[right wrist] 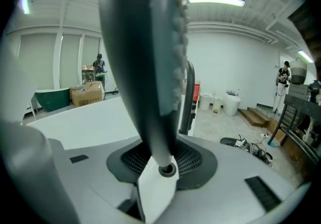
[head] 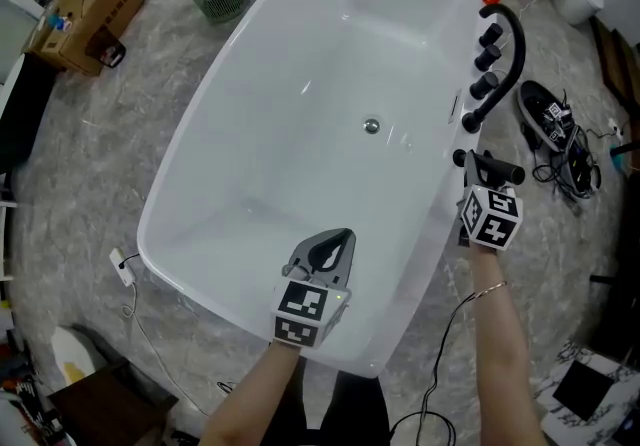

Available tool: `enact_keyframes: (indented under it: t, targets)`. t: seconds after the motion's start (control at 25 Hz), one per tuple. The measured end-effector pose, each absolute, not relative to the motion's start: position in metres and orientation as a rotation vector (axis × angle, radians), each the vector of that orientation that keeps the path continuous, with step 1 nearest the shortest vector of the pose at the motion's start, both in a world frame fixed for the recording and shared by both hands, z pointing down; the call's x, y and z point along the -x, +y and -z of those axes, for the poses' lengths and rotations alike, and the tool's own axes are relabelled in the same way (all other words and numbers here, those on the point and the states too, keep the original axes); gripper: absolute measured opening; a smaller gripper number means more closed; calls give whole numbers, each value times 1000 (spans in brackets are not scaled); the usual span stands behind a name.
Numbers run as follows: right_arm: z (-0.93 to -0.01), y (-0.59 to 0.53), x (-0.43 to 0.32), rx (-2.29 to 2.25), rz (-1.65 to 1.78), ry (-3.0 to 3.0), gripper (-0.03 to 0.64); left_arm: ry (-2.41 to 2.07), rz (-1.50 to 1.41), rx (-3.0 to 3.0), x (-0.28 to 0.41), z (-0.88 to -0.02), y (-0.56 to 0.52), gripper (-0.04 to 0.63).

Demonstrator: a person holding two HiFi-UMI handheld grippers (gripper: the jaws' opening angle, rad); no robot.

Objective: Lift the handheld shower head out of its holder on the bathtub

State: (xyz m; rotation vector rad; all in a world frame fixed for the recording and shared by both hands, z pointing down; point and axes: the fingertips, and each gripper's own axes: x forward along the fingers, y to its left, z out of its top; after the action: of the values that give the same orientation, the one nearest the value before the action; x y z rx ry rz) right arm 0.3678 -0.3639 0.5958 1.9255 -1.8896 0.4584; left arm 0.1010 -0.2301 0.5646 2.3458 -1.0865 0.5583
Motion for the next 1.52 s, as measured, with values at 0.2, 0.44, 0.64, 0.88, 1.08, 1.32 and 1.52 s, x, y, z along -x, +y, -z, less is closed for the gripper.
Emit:
enact_keyframes:
  t: [0.2, 0.44, 0.64, 0.88, 1.08, 1.32, 1.52]
  targets:
    - [-545, -353, -350, -1909, -353, -1940, 138, -1094, -532, -2353, -93, -542, -220, 20]
    - [-497, -340, -320, -1901, -267, -1997, 137, -1113, -504, -2376, -75, -518, -215, 20]
    - [-458, -321, -291, -1872, -200, -2029, 137, -1137, -475, -2395, -57, -496, -210, 20]
    - [-404, -292, -248, -1824, -81, -2062, 138, -1150, -454, -2413, -36, -467, -197, 20]
    - [-362, -267, -218, -1794, 9, -2092, 138, -1164, -438, -2425, -23, -450, -187, 20]
    - [-332, -232, -177, -1761, 40, -2128, 138, -1180, -410, -2440, -5, -435, -171, 20]
    - [-321, -214, -150, -1723, 59, -2130, 138, -1205, -382, -2462, 9, -422, -169, 20]
